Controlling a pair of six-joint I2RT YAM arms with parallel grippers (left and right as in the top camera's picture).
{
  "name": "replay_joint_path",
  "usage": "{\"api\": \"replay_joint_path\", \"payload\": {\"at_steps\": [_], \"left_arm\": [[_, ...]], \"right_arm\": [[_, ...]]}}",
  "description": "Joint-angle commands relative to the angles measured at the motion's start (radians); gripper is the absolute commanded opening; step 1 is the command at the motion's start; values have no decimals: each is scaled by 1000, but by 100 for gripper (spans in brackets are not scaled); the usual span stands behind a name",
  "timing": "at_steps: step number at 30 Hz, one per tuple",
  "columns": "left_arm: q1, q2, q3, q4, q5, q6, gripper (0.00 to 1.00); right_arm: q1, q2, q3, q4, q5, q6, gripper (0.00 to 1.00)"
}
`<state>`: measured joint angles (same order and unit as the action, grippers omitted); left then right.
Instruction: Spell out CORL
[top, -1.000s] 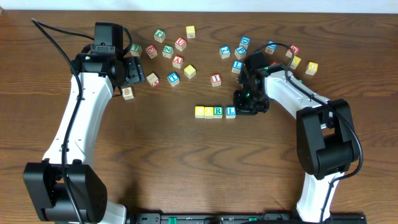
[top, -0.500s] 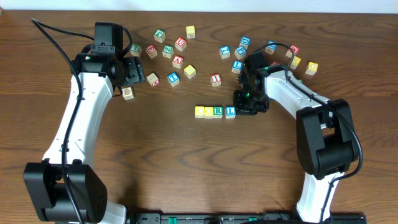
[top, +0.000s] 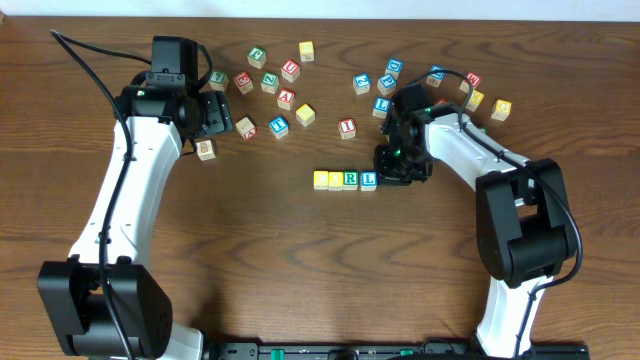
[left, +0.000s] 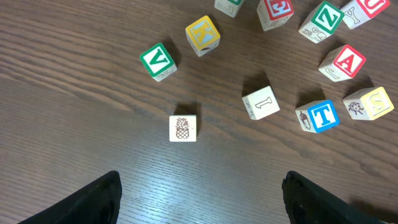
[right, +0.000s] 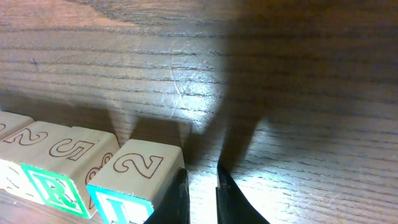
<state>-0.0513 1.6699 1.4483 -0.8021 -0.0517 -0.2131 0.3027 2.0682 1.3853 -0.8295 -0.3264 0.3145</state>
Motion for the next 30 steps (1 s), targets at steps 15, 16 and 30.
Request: {"api": "replay_joint_path", "payload": {"at_steps": [15,16,30], "left_arm": [[2,2,8,3,-10,-9,82],[2,2,8,3,-10,-9,82],[2,2,8,3,-10,-9,82]], "right_arm": [[32,24,2,0,-9,14,10],[32,24,3,0,-9,14,10],[33,23,153,-127,103,10,11]]}}
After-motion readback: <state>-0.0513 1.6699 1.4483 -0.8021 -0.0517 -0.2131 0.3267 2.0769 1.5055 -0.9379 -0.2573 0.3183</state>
